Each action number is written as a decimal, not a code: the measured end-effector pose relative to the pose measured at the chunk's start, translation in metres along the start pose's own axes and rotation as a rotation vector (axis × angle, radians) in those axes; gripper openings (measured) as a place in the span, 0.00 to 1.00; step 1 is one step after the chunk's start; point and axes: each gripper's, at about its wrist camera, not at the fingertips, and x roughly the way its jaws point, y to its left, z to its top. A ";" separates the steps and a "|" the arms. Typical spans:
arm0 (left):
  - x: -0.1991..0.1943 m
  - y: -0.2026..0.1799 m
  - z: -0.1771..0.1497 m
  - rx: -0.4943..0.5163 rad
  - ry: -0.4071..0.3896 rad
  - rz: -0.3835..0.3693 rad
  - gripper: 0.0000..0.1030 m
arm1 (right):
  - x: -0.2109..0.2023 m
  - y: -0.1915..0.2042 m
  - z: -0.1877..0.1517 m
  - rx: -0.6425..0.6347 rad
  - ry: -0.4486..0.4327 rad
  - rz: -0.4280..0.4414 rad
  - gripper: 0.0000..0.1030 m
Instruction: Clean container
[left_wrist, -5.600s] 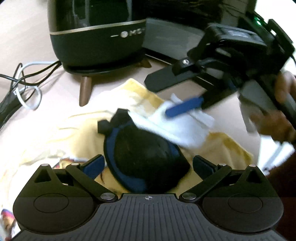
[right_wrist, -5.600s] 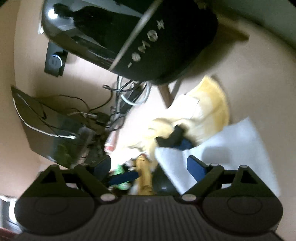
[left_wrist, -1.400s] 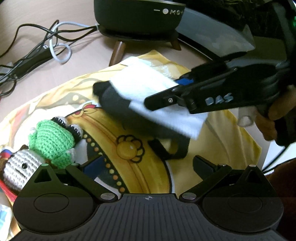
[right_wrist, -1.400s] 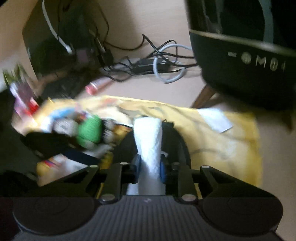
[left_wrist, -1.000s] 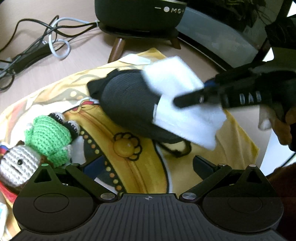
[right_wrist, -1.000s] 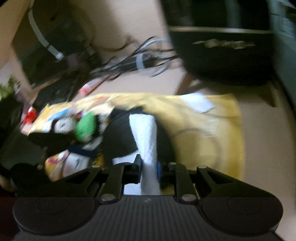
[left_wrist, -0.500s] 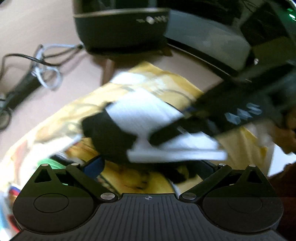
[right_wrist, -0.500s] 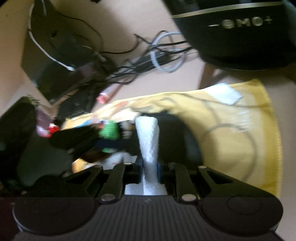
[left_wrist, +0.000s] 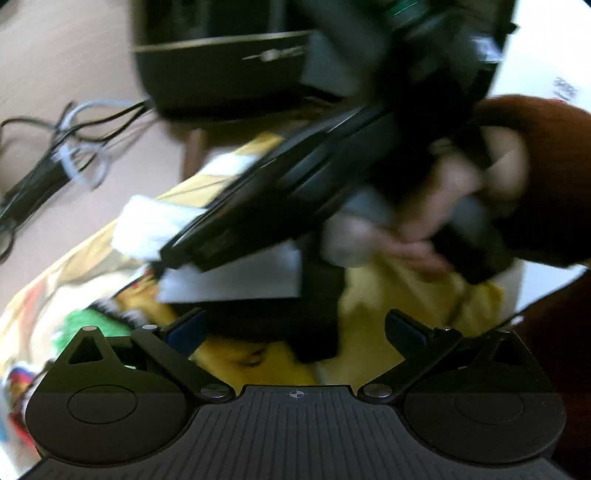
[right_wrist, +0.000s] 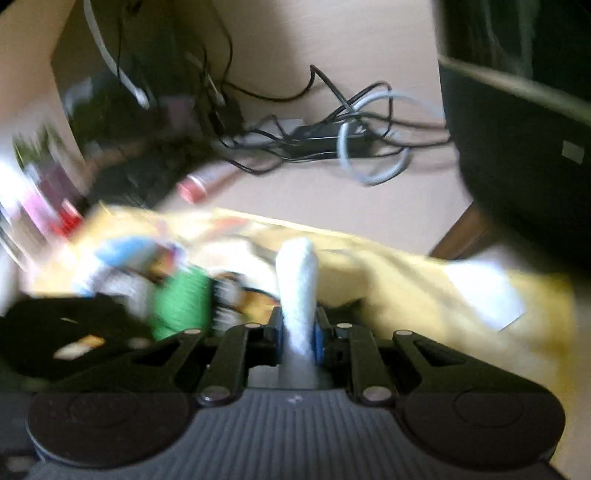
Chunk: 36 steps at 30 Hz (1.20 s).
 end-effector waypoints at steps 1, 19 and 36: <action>0.002 -0.002 0.001 0.001 -0.003 -0.012 1.00 | -0.001 0.001 -0.001 -0.037 -0.006 -0.045 0.17; 0.008 0.019 -0.007 -0.071 0.057 0.003 1.00 | -0.054 0.018 -0.037 -0.027 0.018 0.024 0.27; -0.025 -0.017 -0.045 0.014 0.073 0.005 1.00 | -0.062 0.066 -0.049 -0.348 0.077 -0.124 0.83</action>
